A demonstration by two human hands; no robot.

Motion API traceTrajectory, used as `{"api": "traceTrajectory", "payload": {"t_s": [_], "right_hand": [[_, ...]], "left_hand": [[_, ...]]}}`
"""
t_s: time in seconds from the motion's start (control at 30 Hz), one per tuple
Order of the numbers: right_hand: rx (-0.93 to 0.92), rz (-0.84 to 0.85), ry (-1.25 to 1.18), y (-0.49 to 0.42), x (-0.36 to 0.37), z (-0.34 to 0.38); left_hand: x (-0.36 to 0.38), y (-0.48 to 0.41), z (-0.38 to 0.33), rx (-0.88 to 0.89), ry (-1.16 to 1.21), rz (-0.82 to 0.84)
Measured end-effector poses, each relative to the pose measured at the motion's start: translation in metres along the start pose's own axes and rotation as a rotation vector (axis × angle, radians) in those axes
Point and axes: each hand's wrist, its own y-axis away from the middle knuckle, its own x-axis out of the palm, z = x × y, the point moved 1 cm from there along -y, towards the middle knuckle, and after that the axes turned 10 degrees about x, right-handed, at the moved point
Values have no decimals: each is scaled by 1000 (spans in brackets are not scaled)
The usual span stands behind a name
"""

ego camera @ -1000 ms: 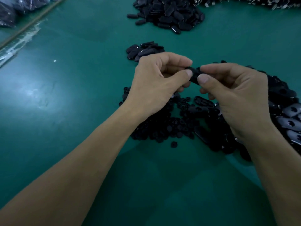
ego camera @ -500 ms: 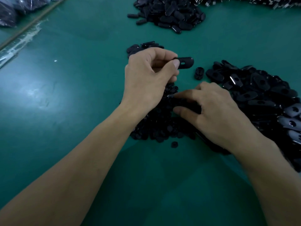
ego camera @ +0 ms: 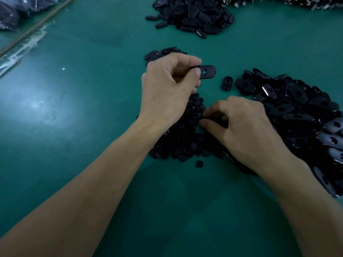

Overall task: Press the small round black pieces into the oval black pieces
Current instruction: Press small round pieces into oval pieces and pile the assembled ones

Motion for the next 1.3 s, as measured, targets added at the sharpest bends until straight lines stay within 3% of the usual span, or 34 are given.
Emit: {"api": "traceTrajectory", "payload": {"t_s": [0.5,1.3], "right_hand": [[-24,-61,79,2,4,8],[54,6,51,-3,-2,2]], "left_hand": [[0,0,1,8,-24,5],[0,1,1,-9,-18,23]]}}
